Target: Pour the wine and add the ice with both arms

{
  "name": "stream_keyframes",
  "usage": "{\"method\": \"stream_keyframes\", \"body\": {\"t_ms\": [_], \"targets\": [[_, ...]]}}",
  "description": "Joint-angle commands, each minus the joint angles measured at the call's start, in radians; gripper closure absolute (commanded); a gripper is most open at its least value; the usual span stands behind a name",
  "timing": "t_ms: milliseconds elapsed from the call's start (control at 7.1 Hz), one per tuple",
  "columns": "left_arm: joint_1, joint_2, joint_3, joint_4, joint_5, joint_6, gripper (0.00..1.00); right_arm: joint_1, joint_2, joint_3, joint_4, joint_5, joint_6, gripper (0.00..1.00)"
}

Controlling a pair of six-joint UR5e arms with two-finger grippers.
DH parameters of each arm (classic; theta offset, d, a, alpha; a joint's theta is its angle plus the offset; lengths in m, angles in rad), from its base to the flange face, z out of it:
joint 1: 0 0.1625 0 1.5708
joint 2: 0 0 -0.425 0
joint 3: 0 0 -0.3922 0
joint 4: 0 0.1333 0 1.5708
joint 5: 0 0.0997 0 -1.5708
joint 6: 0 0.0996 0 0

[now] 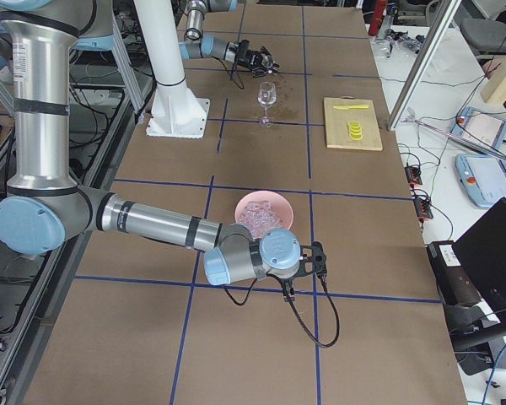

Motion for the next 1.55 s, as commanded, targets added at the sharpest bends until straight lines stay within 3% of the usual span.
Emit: {"method": "stream_keyframes", "body": {"t_ms": [0,1409], "targets": [[0.001,-0.019,0.001,0.033,0.002,0.138,1.0,0.0,0.001,-0.001,-0.001,0.001,0.0,0.0],[-0.01,-0.072,0.048,0.035,0.134,0.741,1.0,0.0,0.01,-0.015,-0.001,0.0,-0.002,0.0]]}}
